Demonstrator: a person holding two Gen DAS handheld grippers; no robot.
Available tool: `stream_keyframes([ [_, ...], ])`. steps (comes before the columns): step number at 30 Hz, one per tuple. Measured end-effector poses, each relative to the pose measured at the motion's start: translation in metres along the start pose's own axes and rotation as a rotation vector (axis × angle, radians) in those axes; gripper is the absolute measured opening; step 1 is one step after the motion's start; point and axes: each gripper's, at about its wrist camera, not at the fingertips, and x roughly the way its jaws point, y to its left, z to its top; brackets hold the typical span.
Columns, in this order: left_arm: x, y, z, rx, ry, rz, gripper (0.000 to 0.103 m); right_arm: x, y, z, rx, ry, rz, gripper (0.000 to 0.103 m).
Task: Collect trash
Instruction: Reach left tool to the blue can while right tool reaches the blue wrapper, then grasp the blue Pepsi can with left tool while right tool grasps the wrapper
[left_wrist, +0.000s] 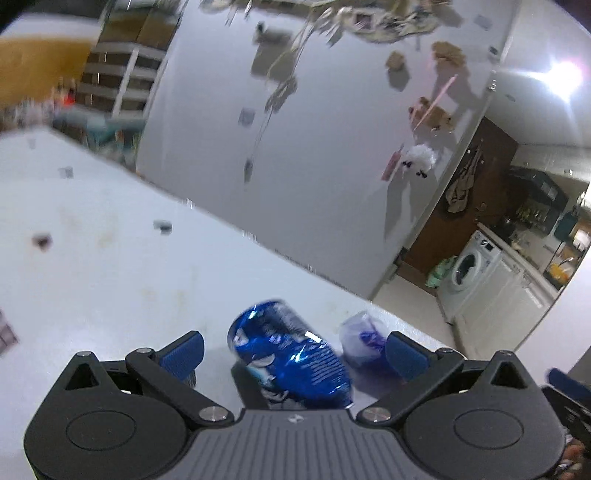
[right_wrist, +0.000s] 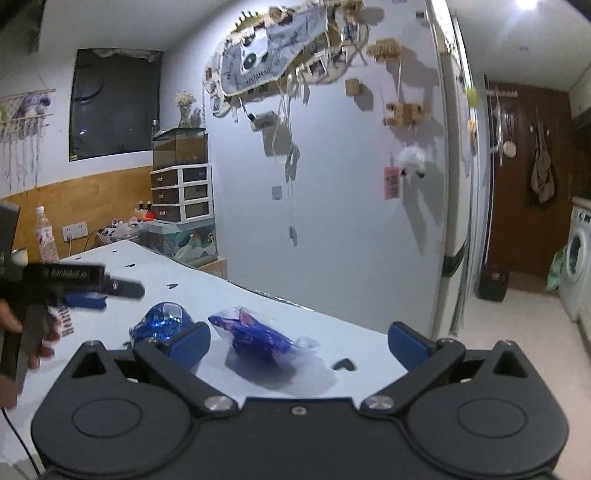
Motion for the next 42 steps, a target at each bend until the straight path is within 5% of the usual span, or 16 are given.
stream_keyframes([
  [9,0.027,0.041,-0.016,-0.201,0.074,-0.17,0.103,0.083,0.019,0.0,-0.025,0.09,-0.04,0.103],
  [24,0.046,0.042,-0.016,-0.28,0.046,-0.259,0.102,0.161,0.086,-0.017,-0.59,0.272,-0.075,0.087],
  [27,0.051,0.046,-0.016,-0.304,0.06,-0.268,0.102,0.172,0.088,-0.022,-0.617,0.302,-0.107,0.073],
  [32,0.051,0.052,-0.015,-0.335,0.047,-0.268,0.099,0.174,0.081,-0.016,-0.548,0.319,-0.146,0.016],
  [42,0.053,0.066,-0.018,-0.451,0.06,-0.353,0.083,0.146,0.079,0.01,-0.25,0.258,-0.023,0.007],
])
